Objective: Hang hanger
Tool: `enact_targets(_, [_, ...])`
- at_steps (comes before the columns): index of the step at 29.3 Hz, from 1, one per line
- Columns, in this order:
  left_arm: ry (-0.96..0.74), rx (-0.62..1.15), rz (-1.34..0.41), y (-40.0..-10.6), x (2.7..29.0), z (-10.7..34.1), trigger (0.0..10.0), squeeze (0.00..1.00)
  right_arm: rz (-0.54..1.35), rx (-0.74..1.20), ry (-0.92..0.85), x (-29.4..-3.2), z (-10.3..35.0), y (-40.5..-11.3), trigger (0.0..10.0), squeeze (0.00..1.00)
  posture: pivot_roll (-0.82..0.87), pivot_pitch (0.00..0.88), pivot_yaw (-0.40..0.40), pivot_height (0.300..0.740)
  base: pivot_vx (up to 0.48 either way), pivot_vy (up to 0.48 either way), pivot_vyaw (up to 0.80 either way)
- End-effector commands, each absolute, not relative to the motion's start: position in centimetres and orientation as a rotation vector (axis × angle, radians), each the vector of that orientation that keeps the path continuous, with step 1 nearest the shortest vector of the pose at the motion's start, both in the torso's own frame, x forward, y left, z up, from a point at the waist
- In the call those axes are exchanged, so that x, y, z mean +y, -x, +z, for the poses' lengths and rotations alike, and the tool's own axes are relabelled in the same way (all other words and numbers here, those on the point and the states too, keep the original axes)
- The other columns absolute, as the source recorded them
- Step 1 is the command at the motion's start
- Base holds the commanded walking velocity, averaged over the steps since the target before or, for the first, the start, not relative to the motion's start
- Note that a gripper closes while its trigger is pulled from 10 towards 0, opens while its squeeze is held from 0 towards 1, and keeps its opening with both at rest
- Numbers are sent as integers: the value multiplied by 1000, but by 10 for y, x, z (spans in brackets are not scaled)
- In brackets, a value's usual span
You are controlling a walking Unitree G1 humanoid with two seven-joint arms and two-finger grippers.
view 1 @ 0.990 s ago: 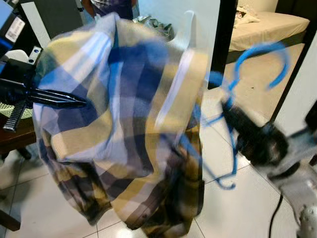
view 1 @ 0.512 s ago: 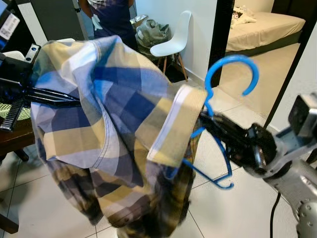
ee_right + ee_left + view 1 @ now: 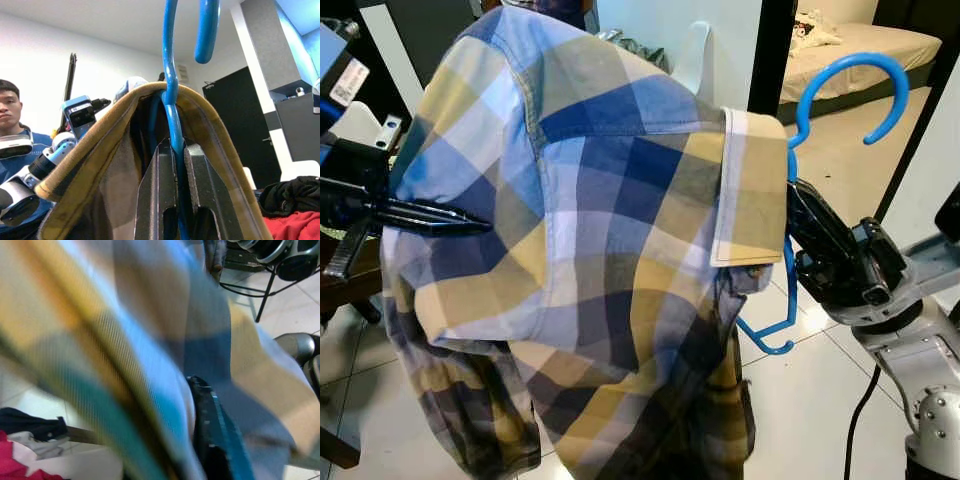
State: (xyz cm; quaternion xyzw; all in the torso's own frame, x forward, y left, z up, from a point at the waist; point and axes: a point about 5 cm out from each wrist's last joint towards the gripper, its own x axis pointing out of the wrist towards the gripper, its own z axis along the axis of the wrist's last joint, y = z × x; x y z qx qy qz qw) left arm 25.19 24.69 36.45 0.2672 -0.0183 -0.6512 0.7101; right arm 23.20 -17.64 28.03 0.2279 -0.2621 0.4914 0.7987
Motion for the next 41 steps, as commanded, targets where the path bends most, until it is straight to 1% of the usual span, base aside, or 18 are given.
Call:
enact_targets(1, [-541,-34,-1466,-252,249,359,10000,1000,1078,-609,-492,-174,285,-227,10000,0,-3,0,108,740,0,0,0])
enact_targets(8, [-541,30,-1473,-248,256,343,10000,1000,1098,-582,-453,-172,283,-226,10000,0,-3,0,104,740,0,0,0])
enact_targets(12, [-523,-46,-1507,-233,259,358,10000,1000,1081,-523,-400,-172,275,-229,10000,0,2,0,102,740,0,0,0])
enact_targets(13, [-499,-121,-1534,-226,258,370,10000,137,1066,-492,-379,-173,269,-232,10000,0,2,0,101,740,0,0,0])
enact_targets(14, [-499,-121,-1534,-226,258,370,10000,137,1066,-492,-379,-173,269,-232,10000,0,2,0,101,740,0,0,0])
enact_targets(15, [-477,-209,-1570,-217,256,383,10000,0,1053,-470,-373,-175,264,-234,10000,0,1,0,101,740,0,0,0])
enact_targets(16, [-455,-313,-1617,-205,253,398,10000,0,1036,-442,-369,-176,258,-237,10000,0,3,0,98,740,0,0,0])
enact_targets(17, [-455,-313,-1617,-205,253,398,10000,0,1036,-442,-369,-176,258,-237,10000,0,3,0,98,740,0,0,0])
enact_targets(19, [-436,-467,-1706,-182,251,421,10000,0,1007,-382,-365,-175,244,-242,10000,0,8,0,96,740,0,0,0])
enact_targets(23, [-443,-512,-1712,-177,252,428,10000,0,1002,-353,-359,-175,237,-243,10000,0,13,0,94,740,0,0,0])
enact_targets(25, [-502,-457,-1597,-193,258,423,10000,0,1010,-333,-341,-174,234,-243,10000,0,13,0,94,740,0,0,0])
enact_targets(26, [-578,-360,-1494,-210,261,410,10000,0,1040,-319,-319,-172,232,-240,10000,0,15,0,97,740,0,0,0])
enact_targets(27, [-578,-360,-1494,-210,261,410,10000,0,1040,-319,-319,-172,232,-240,10000,0,15,0,97,740,0,0,0])
enact_targets(29, [-673,-180,-1369,-235,265,387,10000,0,1105,-296,-278,-167,231,-234,10000,0,11,0,100,740,0,0,0])
enact_targets(31, [-712,-73,-1312,-248,267,370,10000,0,1155,-276,-245,-164,229,-228,10000,0,9,0,102,740,0,0,0])
enact_targets(32, [-712,-73,-1312,-248,267,370,10000,0,1155,-276,-245,-164,229,-228,10000,0,9,0,102,740,0,0,0])
enact_targets(34, [-760,65,-1253,-265,269,344,10000,0,1232,-247,-194,-162,228,-218,10000,0,2,0,107,740,0,0,0])
enact_targets(41, [-719,118,-1303,-278,263,322,10000,0,1276,-226,-124,-161,230,-210,10000,0,-12,0,117,740,0,0,0])
